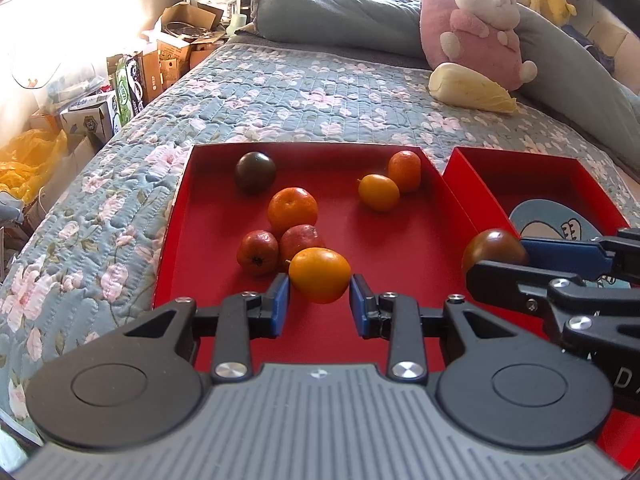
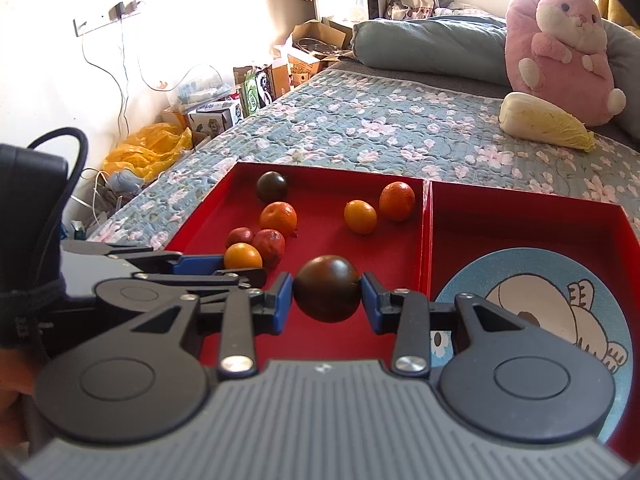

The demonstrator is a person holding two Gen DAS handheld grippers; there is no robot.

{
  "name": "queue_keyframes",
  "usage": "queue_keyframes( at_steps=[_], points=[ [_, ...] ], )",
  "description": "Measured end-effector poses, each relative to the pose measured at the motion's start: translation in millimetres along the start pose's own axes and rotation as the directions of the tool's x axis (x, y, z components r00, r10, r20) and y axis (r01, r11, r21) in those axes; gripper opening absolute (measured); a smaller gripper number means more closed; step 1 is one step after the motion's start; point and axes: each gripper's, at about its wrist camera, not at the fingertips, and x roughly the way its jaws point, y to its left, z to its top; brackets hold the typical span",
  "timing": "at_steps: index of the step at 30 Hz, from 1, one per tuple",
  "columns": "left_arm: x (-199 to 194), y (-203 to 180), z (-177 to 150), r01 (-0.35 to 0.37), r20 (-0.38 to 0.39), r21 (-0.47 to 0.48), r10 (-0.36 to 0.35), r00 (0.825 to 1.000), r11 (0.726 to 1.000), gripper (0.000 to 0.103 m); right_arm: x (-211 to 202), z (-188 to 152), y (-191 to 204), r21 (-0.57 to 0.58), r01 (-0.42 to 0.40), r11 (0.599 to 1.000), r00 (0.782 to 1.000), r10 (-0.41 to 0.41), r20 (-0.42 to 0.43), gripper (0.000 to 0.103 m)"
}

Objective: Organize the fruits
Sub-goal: 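Carry both held fruits over the blue cartoon plate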

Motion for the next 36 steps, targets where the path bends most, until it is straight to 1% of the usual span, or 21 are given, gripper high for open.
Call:
queue_keyframes(
  at_steps=[8, 13, 20, 24, 27, 30, 32, 36],
  points=[
    [-8, -12, 1, 0.015, 0.017, 0.015, -0.015, 1.0, 1.0, 0.038, -15, 0, -6, -0.001, 0.011, 1.0, 1.0, -0.011, 0.026, 0.041],
    [-14, -23, 4, 0.036, 0.032, 0.024, -0.037, 0.999, 0.999, 0.038, -24, -1, -12, 0.009, 0.022, 1.0, 0.999, -0.023, 0.037, 0.041],
    [-23, -42, 7, 0.069, 0.048, 0.056, -0.072, 0.996, 0.996, 0.038, -40, -4, -33, 0.038, 0.056, 0.998, 0.997, -0.058, 0.054, 0.041],
    [-32, -58, 8, 0.101, 0.068, 0.091, -0.107, 0.992, 0.991, 0.038, -49, -12, -51, 0.05, 0.091, 0.995, 0.994, -0.094, 0.053, 0.041],
    [-36, -69, 9, 0.122, 0.076, 0.11, -0.131, 0.988, 0.986, 0.038, -52, -21, -70, 0.07, 0.129, 0.989, 0.991, -0.132, 0.038, 0.041],
    [-38, -79, 9, 0.144, 0.077, 0.119, -0.154, 0.985, 0.982, 0.038, -51, -31, -91, 0.088, 0.186, 0.979, 0.982, -0.187, 0.007, 0.041],
    [-39, -85, 10, 0.159, 0.075, 0.128, -0.17, 0.983, 0.979, 0.038, -45, -37, -105, 0.091, 0.234, 0.968, 0.972, -0.232, -0.028, 0.041],
    [-38, -95, 11, 0.191, 0.073, 0.145, -0.203, 0.977, 0.971, 0.038, -28, -44, -127, 0.098, 0.274, 0.957, 0.96, -0.265, -0.096, 0.041]
  ],
)
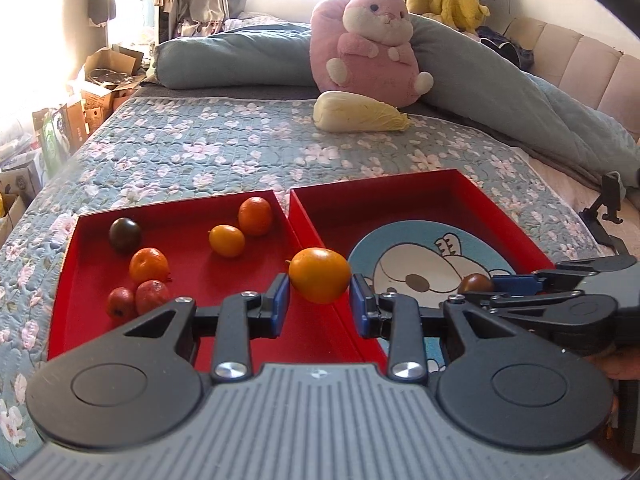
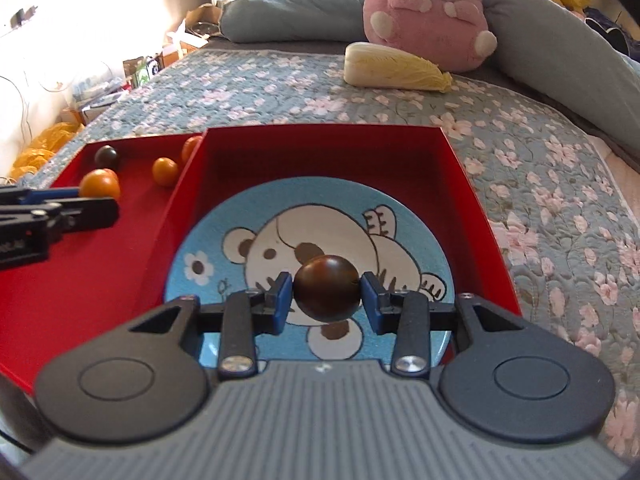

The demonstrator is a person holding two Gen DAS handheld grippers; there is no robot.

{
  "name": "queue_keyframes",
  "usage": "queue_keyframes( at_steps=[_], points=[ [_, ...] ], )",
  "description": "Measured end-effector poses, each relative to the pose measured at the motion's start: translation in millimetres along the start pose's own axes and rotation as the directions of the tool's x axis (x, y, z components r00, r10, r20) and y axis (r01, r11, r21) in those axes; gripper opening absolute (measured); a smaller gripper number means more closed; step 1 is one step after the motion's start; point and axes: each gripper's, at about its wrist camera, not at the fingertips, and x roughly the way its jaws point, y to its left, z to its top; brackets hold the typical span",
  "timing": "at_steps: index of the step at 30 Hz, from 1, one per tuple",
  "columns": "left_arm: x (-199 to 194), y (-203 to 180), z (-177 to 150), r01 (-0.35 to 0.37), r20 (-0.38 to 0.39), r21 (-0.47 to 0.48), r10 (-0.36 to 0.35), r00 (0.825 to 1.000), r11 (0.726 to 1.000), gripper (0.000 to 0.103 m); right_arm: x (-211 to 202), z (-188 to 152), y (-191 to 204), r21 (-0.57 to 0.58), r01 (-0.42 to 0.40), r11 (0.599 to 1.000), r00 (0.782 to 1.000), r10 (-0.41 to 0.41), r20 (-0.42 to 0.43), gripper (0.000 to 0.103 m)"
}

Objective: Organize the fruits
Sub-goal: 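Carry both held fruits over the blue cartoon plate, then open the right tool to drop the plum while the left tool releases its fruit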

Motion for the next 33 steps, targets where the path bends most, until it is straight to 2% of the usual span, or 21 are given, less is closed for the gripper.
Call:
queue_keyframes(
  at_steps=[5, 10, 13, 18, 25, 27, 33],
  points=[
    [8, -10, 1, 0.046, -0.006, 0.02, -0.046, 0.999, 0.999, 0.038, 23, -2, -7, 0.001, 0.014, 1.0, 0.998, -0.014, -0.064, 0.042],
    [17, -19, 0, 0.107, -0.022, 0.034, -0.106, 0.994, 0.994, 0.038, 23, -2, -8, -0.001, 0.005, 1.0, 0.999, -0.005, -0.048, 0.043],
    [23, -28, -3, 0.159, -0.032, 0.047, -0.157, 0.987, 0.986, 0.038, 9, -1, -15, 0.059, -0.025, 0.998, 1.0, 0.025, 0.002, 0.043],
    [39, -44, -9, 0.228, -0.08, 0.07, -0.222, 0.972, 0.971, 0.038, -13, 4, -28, 0.131, -0.029, 0.991, 0.996, 0.018, 0.085, 0.043],
    [63, -61, -20, 0.229, -0.162, 0.131, -0.207, 0.965, 0.964, 0.038, -18, 11, -31, 0.146, -0.029, 0.989, 0.995, 0.014, 0.101, 0.043],
    [66, -64, -22, 0.226, -0.162, 0.164, -0.2, 0.966, 0.96, 0.038, -17, 11, -29, 0.143, -0.032, 0.989, 0.995, 0.018, 0.097, 0.043],
    [66, -66, -24, 0.227, -0.159, 0.175, -0.2, 0.967, 0.958, 0.039, -17, 10, -27, 0.132, -0.035, 0.991, 0.995, 0.023, 0.093, 0.043]
  ],
)
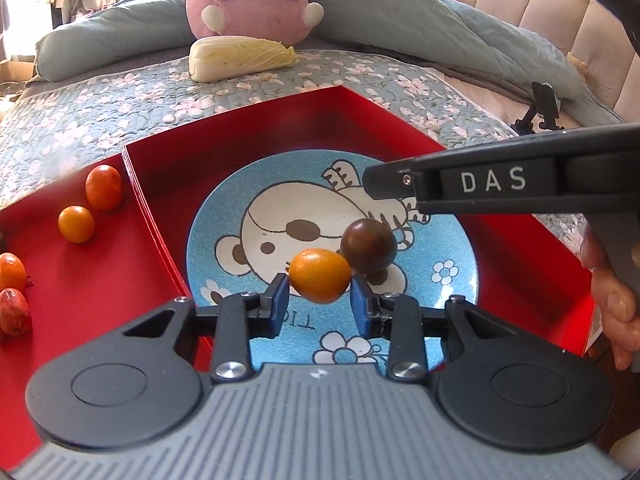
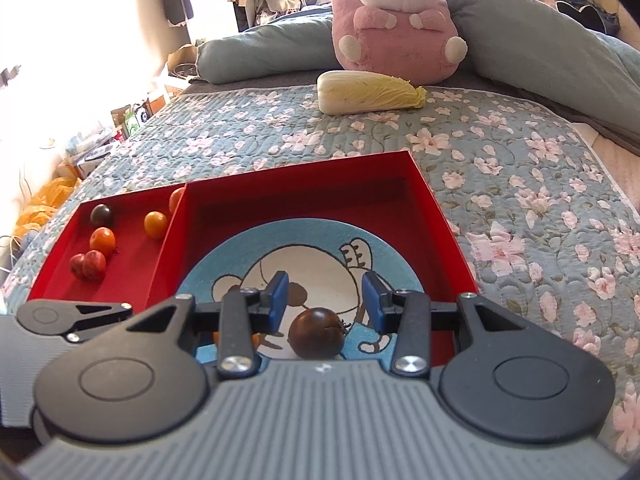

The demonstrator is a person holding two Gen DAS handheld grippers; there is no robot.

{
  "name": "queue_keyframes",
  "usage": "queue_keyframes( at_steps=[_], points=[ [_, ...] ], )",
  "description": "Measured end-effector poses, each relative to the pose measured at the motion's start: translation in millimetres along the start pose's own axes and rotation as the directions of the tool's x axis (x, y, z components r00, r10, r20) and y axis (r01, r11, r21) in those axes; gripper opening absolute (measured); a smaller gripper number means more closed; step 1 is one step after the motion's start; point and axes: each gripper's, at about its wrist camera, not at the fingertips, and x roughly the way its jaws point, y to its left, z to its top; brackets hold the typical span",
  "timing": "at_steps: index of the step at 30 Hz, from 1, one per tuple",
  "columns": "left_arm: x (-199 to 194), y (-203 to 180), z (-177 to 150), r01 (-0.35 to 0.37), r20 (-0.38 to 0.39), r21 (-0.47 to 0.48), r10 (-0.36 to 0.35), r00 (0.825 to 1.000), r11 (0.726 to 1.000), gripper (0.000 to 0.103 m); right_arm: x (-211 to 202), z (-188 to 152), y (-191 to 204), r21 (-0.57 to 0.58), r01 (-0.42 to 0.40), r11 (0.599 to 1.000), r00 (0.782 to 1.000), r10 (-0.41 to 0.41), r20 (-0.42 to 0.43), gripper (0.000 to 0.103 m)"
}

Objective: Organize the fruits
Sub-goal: 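Open the right tool to drop the plum while the left tool releases its fruit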

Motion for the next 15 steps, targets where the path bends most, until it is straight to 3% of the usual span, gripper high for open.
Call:
queue_keyframes(
  at_steps=[4, 10, 15],
  points=[
    [-4, 1, 1, 0.014, 0.01, -0.016, -0.014, 1.0, 1.0, 0.054, 0, -1, 3, -0.001, -0.005, 1.0, 1.0, 0.005, -0.005, 0.043],
    [-23, 9, 6, 0.009, 0.076, -0.069, -0.004, 0.997, 0.998, 0.055, -8, -2, 9, -0.009, -0.013, 1.0, 1.0, 0.013, 0.005, 0.043],
    [-43, 29, 8, -0.054, 0.126, -0.156, 0.074, 0.989, 0.986, 0.055, -14, 2, 14, -0.022, -0.014, 1.0, 1.0, 0.015, 0.024, 0.043]
  ],
)
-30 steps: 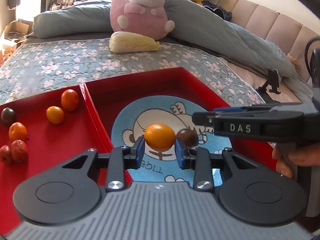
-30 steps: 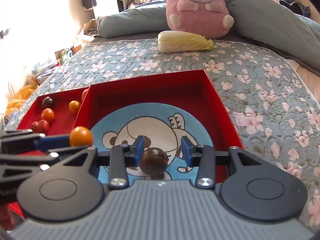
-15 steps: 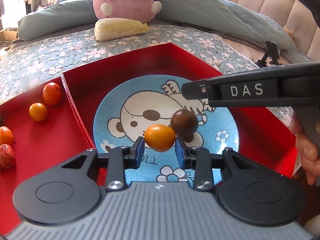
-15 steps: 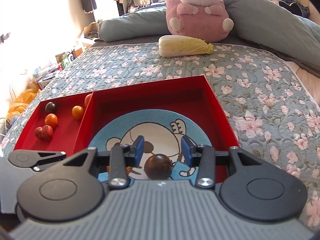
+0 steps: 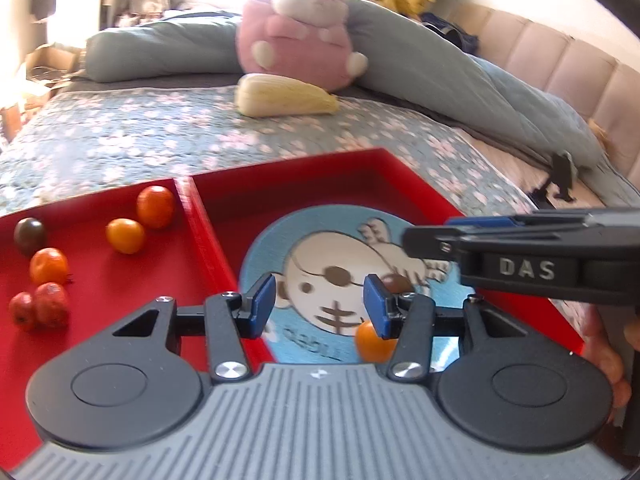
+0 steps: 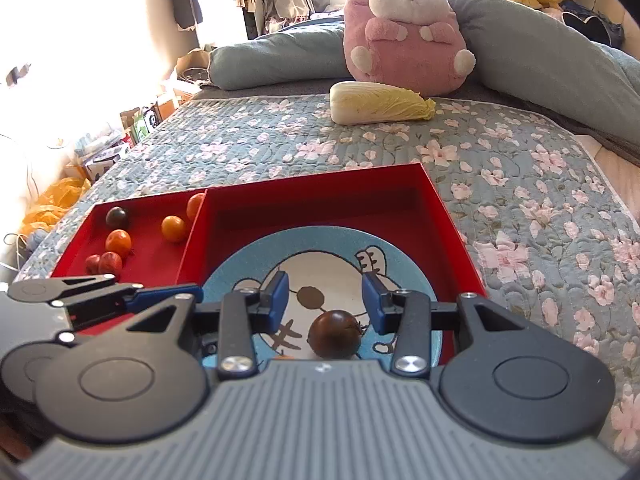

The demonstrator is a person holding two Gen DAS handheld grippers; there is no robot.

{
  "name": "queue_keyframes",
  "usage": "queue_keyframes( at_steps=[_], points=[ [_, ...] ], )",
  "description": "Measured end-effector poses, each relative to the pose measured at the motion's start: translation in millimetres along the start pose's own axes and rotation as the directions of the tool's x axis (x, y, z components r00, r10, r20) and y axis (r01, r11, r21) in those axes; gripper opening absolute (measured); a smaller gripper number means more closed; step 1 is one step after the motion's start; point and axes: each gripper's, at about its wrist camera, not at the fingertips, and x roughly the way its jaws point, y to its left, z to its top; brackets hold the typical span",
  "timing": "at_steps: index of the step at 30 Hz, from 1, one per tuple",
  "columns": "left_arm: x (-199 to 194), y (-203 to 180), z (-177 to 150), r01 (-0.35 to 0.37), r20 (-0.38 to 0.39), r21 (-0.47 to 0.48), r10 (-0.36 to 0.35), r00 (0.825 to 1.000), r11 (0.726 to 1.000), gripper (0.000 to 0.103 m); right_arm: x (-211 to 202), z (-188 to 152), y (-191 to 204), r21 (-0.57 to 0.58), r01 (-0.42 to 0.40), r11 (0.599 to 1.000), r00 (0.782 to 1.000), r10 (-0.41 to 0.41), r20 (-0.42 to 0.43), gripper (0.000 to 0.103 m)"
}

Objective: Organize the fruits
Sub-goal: 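Open the right tool to drop the plum while the left tool releases its fruit, then grasp a red tomato with the right tool while the left tool grasps another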

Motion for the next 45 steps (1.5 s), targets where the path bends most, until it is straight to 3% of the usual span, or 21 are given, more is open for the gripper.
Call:
queue_keyframes(
  at_steps=[12, 17, 25, 29, 45],
  points=[
    [-25, 53, -5, -0.186, 0.001, -0.088, 0.187, 0.982, 0.979, 0.055, 1, 9, 42, -0.059, -0.069, 0.996, 0.997, 0.07, 0.013, 0.043],
    [-33, 73, -9, -0.266, -0.011, -0.12, 0.266, 0.964, 0.957, 0.055, 6, 14, 65, -0.094, -0.123, 0.988, 0.992, 0.124, 0.007, 0.043],
    [-40, 106, -21, -0.395, -0.081, -0.158, 0.387, 0.919, 0.905, 0.055, 24, 23, 115, -0.176, -0.235, 0.956, 0.972, 0.232, -0.037, 0.043],
    [-47, 126, -28, -0.419, -0.108, -0.209, 0.405, 0.908, 0.884, 0.055, 42, 24, 135, -0.184, -0.276, 0.944, 0.961, 0.264, -0.086, 0.043],
    [-58, 159, -50, -0.476, -0.175, -0.255, 0.444, 0.879, 0.842, 0.055, 105, 15, 203, -0.205, -0.356, 0.912, 0.926, 0.314, -0.209, 0.043]
  ],
)
